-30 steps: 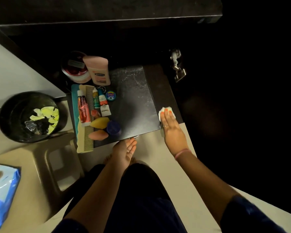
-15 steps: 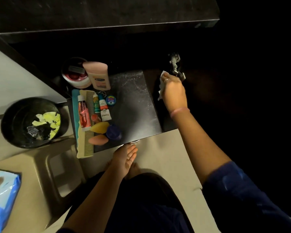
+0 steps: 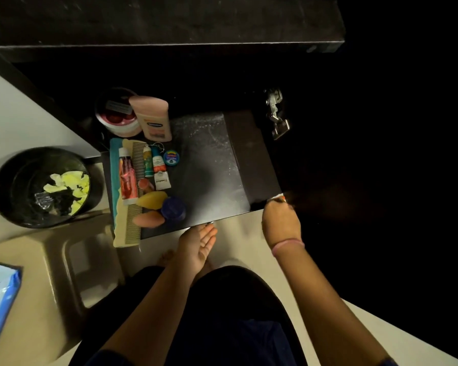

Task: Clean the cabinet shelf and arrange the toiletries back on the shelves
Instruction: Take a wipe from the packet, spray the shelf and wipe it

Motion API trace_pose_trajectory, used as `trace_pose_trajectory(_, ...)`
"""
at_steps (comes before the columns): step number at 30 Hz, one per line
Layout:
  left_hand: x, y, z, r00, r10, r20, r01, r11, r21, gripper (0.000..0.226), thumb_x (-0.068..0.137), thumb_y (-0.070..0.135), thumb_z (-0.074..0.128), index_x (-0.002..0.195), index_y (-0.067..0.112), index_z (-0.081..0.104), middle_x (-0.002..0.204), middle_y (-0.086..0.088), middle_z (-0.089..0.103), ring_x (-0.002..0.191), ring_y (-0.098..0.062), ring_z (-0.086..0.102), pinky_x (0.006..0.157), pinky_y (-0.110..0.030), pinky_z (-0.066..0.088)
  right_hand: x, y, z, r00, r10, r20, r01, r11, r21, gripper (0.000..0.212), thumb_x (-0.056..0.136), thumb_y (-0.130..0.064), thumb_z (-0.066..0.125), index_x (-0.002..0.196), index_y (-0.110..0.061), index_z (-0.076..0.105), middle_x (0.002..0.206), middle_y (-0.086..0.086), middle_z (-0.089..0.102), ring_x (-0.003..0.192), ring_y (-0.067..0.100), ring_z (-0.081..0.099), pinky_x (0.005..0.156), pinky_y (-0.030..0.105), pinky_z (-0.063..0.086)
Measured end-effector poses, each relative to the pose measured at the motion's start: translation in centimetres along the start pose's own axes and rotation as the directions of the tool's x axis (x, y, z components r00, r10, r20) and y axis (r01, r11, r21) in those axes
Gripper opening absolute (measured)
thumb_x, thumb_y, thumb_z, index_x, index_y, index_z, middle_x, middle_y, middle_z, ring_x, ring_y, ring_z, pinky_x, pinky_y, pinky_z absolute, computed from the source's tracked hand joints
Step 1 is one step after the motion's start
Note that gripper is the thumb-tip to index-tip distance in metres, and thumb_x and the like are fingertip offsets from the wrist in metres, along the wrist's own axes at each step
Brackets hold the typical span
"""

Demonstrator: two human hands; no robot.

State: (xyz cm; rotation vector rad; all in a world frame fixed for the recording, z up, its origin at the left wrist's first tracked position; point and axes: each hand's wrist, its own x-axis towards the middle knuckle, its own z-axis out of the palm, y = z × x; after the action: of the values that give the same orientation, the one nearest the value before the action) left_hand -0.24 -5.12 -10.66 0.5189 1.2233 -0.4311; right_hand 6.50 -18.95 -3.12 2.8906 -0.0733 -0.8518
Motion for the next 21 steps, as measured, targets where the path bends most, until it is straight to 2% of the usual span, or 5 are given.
trace_pose_trajectory(4,0.0,-0.2,0.1,1.000,0.010,-0.012,-0.010,1.000,0.019,0.037,0.100,0.016,0.035,0.128,-0.004,0.047,0.137,-0.019,0.049,0.129,-0.029,0.047,0.105,-0.033,0.036,2.0,0.1,-5.4,0.992,0.130,-0.009,-0.117,0.925,0.361,0.025,0.089,-0.009,0.052,0.107,0.005,0.061,0.111,0.028,0.062,0.106,0.042,0.059,0.085,0.038,0.049)
trace_pose_trajectory(9,-0.1,-0.4,0.1,1.000,0.001,-0.012,-0.001,1.000,0.009,0.035,0.098,0.015,0.040,0.126,-0.004,0.049,0.136,-0.019,0.051,0.128,-0.028,0.048,0.103,-0.032,0.038,8.8,-4.4,-11.1,0.946,0.073,-0.315,0.146,0.772,0.619,0.030,0.085,-0.007,0.052,0.108,-0.011,0.070,0.108,0.017,0.069,0.108,0.030,0.061,0.083,0.021,0.042)
trace_pose_trajectory(12,0.1,-0.4,0.1,1.000,-0.005,-0.011,0.005,1.000,-0.002,0.035,0.098,0.015,0.039,0.126,-0.003,0.050,0.136,-0.019,0.051,0.127,-0.027,0.049,0.098,-0.030,0.039,14.0,-8.1,-10.9,0.922,-0.042,-0.385,0.248,0.827,0.505,0.030,0.086,-0.007,0.049,0.108,-0.009,0.069,0.107,0.017,0.070,0.104,0.030,0.063,0.087,0.028,0.047)
trace_pose_trajectory(16,0.2,-0.4,-0.3,1.000,-0.008,-0.004,0.008,1.000,-0.022,0.034,0.098,0.016,0.040,0.124,-0.003,0.051,0.135,-0.017,0.052,0.126,-0.026,0.050,0.097,-0.030,0.040,16.6,-10.3,-7.6,0.903,-0.292,-0.315,0.348,0.928,0.135,0.028,0.090,-0.017,0.050,0.113,-0.008,0.063,0.110,0.016,0.065,0.102,0.032,0.063,0.082,0.034,0.050)
trace_pose_trajectory(21,0.6,0.0,-0.8,1.000,-0.008,-0.024,0.008,1.000,-0.018,0.034,0.098,0.016,0.040,0.124,-0.003,0.051,0.134,-0.016,0.053,0.127,-0.025,0.050,0.095,-0.029,0.042,13.9,-8.4,-3.4,0.805,-0.480,-0.350,0.536,0.840,0.083,0.053,0.092,0.005,0.035,0.144,-0.007,0.031,0.153,0.012,0.027,0.141,0.025,0.027,0.115,0.034,0.027)
